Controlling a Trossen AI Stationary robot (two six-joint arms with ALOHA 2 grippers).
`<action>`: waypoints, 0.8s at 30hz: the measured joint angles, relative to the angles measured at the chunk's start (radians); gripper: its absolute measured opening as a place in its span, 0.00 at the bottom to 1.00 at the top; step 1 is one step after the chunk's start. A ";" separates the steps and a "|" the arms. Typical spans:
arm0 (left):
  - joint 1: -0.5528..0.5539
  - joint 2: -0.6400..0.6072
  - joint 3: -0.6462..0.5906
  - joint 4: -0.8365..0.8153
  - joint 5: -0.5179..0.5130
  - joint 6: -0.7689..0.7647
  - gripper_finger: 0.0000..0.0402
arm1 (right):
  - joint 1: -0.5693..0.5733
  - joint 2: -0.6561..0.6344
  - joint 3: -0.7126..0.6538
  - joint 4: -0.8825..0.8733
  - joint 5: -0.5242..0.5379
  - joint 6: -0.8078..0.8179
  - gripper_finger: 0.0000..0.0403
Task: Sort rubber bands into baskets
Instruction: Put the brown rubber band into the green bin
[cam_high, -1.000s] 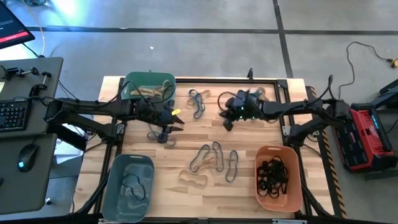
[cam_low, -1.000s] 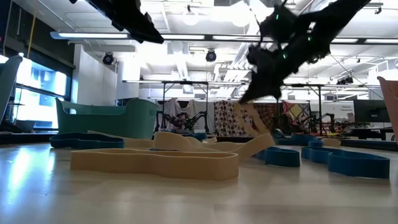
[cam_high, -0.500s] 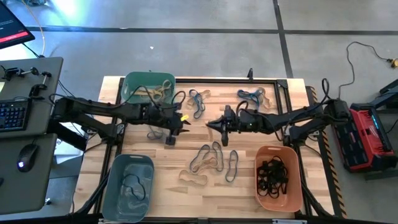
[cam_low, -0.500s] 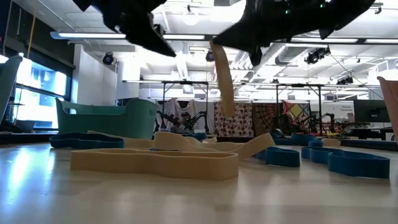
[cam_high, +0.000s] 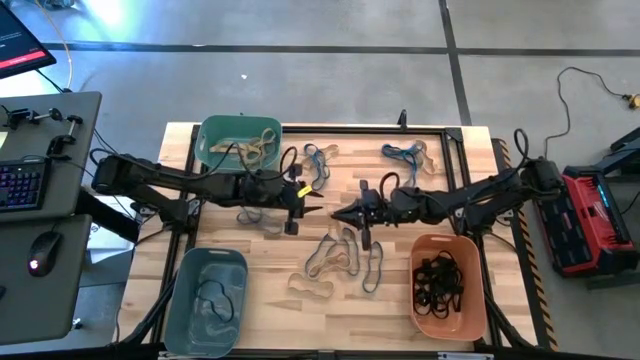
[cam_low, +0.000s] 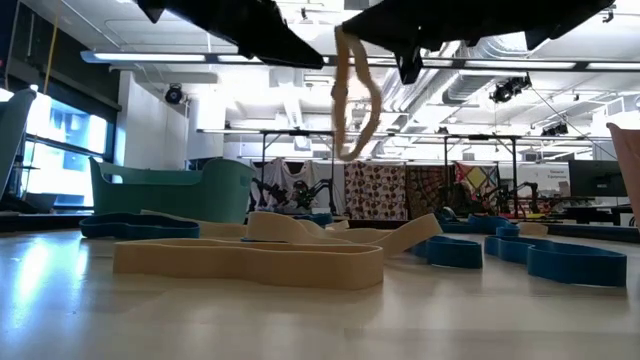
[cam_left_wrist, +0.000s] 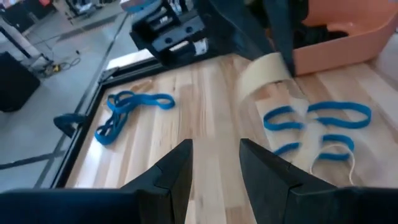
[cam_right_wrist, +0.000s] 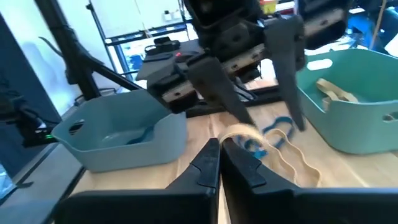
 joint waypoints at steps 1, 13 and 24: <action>-0.002 0.000 0.000 0.003 0.012 0.000 0.31 | 0.006 0.000 0.000 0.010 0.000 -0.007 0.00; -0.064 0.011 0.000 0.128 0.051 0.000 0.31 | 0.055 0.000 0.000 0.095 -0.008 -0.043 0.00; -0.079 0.011 0.000 0.184 0.051 0.002 0.31 | 0.056 0.000 0.000 0.124 -0.027 -0.043 0.00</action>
